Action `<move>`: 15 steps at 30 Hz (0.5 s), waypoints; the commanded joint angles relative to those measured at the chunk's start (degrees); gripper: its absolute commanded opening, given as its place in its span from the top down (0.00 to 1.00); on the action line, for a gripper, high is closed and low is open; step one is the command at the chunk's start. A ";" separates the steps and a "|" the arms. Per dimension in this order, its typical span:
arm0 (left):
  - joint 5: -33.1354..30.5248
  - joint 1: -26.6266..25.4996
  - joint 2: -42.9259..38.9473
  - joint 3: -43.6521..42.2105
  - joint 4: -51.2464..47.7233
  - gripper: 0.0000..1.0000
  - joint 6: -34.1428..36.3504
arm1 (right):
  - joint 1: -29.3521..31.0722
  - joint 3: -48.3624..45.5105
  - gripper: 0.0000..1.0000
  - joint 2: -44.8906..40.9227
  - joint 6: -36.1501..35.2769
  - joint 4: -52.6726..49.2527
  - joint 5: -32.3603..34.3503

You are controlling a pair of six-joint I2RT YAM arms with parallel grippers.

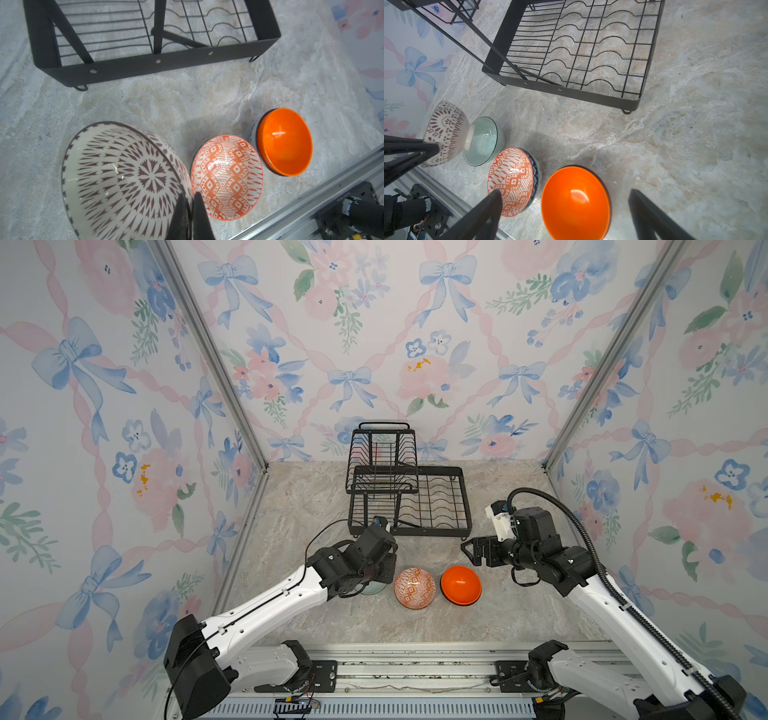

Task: Load the bowls into the dish rack
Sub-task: 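Bring the white bowl toward the right gripper and grasp its rim with the right gripper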

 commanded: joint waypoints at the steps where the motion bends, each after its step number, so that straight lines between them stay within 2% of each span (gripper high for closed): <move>1: -5.81 -0.70 -3.43 3.18 0.74 1.00 -4.46 | 0.71 -1.09 0.03 -1.43 -1.17 2.89 -1.90; 6: -15.38 -2.81 -8.50 3.35 4.11 1.00 -15.63 | 7.51 -2.05 0.03 -3.97 -0.75 4.79 5.89; 9: -19.58 -3.40 -11.56 0.27 8.47 1.00 -25.86 | 12.38 -2.16 0.03 -4.89 2.54 4.67 11.67; 15: -27.47 -5.65 -12.40 -4.40 10.47 1.00 -48.46 | 22.67 -2.14 0.03 -7.15 7.83 6.47 22.84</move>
